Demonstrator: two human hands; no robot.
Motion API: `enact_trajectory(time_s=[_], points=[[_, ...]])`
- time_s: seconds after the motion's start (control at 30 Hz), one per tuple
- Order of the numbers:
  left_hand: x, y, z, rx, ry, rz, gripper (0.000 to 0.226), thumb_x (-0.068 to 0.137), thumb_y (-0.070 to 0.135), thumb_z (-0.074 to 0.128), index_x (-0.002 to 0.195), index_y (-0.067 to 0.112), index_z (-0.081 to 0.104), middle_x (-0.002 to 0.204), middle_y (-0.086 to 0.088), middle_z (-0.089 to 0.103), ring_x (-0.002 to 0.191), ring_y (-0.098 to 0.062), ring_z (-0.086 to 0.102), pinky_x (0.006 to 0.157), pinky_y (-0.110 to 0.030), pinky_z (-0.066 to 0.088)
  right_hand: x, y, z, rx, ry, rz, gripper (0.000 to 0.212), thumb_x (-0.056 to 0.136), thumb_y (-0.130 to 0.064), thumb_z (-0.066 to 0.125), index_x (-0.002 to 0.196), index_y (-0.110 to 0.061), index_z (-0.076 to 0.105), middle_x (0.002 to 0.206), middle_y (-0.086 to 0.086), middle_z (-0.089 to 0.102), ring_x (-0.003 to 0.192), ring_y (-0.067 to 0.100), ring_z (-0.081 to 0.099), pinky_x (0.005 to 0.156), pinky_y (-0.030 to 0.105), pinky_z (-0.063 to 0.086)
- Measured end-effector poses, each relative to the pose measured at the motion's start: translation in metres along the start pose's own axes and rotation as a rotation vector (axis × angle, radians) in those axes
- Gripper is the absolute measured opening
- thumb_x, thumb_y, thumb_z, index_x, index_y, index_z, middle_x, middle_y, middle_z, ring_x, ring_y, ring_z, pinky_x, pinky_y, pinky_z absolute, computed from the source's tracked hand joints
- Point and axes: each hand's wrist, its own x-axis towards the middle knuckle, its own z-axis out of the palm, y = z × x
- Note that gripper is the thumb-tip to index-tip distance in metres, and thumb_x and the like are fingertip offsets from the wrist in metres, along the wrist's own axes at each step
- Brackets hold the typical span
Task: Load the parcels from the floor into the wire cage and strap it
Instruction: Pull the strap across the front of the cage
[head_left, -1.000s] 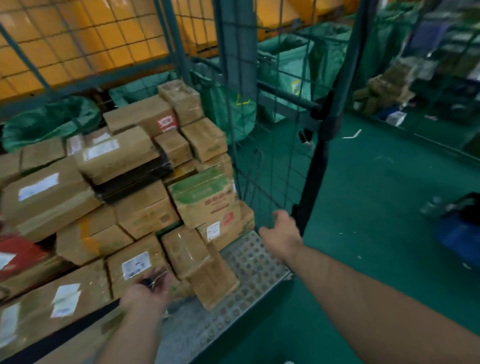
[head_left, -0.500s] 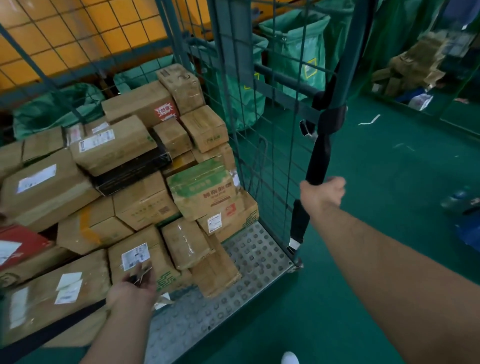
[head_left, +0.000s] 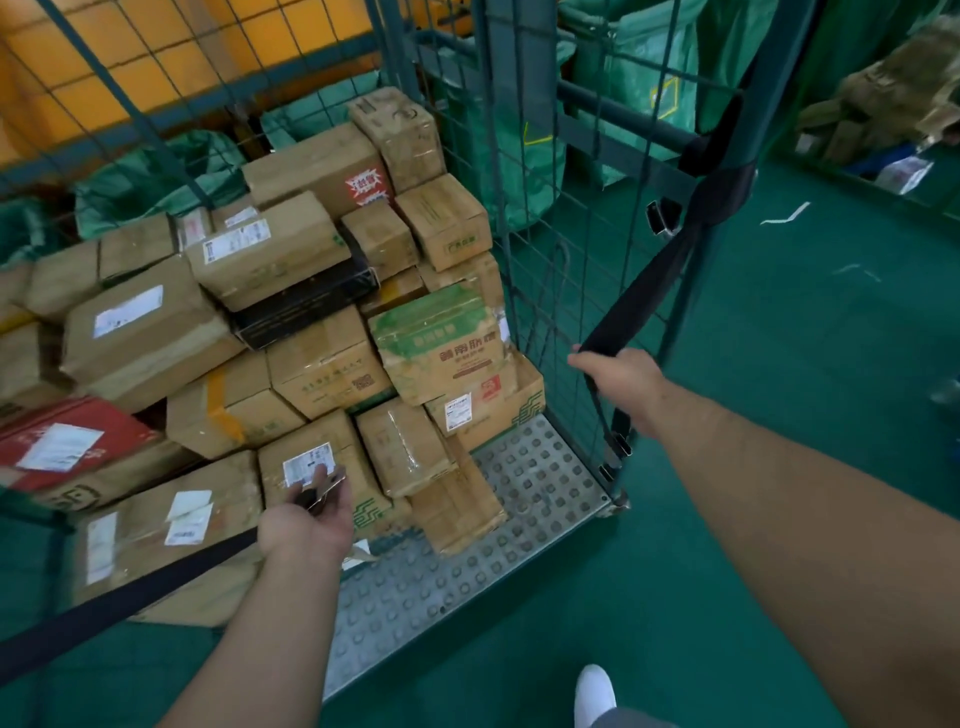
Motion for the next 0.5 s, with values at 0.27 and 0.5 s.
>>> enact_trajectory(time_s=[0.27, 0.5], points=[[-0.052, 0.051, 0.006, 0.088, -0.353, -0.134, 0.047, 0.108, 0.051, 0.036, 0.130, 0.018, 0.063, 0.129, -0.022, 0.054, 0.117, -0.043, 0.056, 0.091, -0.054, 0.055, -0.070, -0.027, 0.141, 0.021, -0.463, -0.117, 0.044, 0.081, -0.051, 0.075, 0.123, -0.041, 0.072, 0.134, -0.009, 0.061, 0.127, 0.009, 0.055, 0.106, 0.033, 0.047], [-0.105, 0.146, 0.009, 0.257, -0.575, 0.201, 0.031, 0.108, 0.039, 0.047, 0.116, 0.016, 0.065, 0.096, -0.010, 0.068, 0.075, -0.021, 0.066, 0.061, -0.033, 0.057, -0.144, -0.085, 0.231, 0.441, -0.610, -0.160, 0.029, 0.102, -0.016, 0.058, 0.126, -0.025, 0.071, 0.123, 0.005, 0.073, 0.115, 0.018, 0.066, 0.095, 0.032, 0.051]])
